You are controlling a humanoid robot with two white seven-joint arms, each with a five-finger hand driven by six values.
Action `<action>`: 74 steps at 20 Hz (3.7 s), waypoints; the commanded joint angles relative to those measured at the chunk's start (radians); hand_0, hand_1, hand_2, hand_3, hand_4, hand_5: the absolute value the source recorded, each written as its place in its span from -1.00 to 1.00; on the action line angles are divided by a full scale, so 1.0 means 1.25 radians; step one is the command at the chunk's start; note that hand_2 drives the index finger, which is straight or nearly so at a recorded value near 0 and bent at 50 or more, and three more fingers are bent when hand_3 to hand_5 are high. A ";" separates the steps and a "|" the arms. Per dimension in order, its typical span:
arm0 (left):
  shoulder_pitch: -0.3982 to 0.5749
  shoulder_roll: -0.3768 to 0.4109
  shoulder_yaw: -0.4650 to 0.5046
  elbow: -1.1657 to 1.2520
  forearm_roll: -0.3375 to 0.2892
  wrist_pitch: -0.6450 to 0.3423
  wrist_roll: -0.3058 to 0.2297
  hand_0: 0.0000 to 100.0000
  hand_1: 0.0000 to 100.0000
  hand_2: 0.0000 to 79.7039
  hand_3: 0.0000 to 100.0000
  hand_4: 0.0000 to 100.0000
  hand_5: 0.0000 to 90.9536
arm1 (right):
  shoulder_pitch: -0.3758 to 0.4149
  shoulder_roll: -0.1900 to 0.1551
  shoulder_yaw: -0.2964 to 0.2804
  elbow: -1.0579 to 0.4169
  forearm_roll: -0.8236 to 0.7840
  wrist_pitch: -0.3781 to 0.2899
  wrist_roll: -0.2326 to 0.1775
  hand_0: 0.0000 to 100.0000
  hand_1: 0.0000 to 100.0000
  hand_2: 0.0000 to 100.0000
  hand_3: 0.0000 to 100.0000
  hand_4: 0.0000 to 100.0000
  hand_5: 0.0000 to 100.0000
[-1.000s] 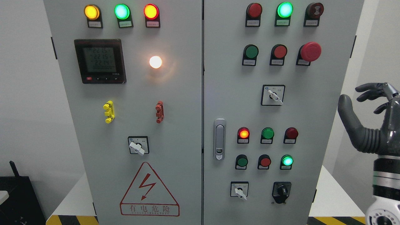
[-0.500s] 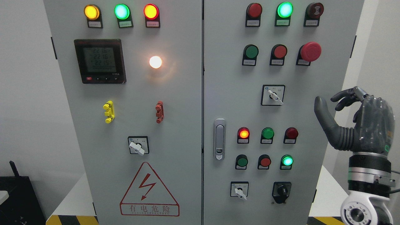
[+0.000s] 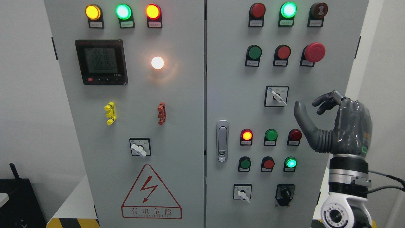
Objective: Rotate and turn off gray switch
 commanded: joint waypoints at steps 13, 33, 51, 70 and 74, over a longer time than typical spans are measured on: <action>0.000 0.000 0.026 0.018 -0.006 0.001 -0.004 -0.76 -0.22 -1.00 -1.00 -1.00 -1.00 | -0.040 0.039 0.040 0.051 0.021 0.012 0.008 -0.76 -0.22 0.21 0.59 0.48 0.95; 0.000 0.000 0.025 0.018 -0.006 0.001 -0.002 -0.76 -0.22 -1.00 -1.00 -1.00 -1.00 | -0.059 0.031 0.029 0.074 0.021 0.013 0.026 -0.74 -0.23 0.10 0.51 0.43 0.90; 0.000 0.000 0.026 0.018 -0.006 0.001 -0.004 -0.76 -0.22 -1.00 -1.00 -1.00 -1.00 | -0.071 0.032 0.032 0.094 0.023 0.014 0.028 -0.70 -0.17 0.13 0.52 0.43 0.90; 0.001 0.000 0.026 0.018 -0.006 0.001 -0.004 -0.76 -0.22 -1.00 -1.00 -1.00 -1.00 | -0.082 0.038 0.045 0.098 0.026 0.014 0.030 -0.62 -0.17 0.20 0.58 0.45 0.91; 0.000 0.000 0.026 0.018 -0.006 -0.001 -0.004 -0.76 -0.22 -1.00 -1.00 -1.00 -1.00 | -0.082 0.039 0.045 0.100 0.033 0.014 0.030 -0.61 -0.17 0.21 0.58 0.45 0.92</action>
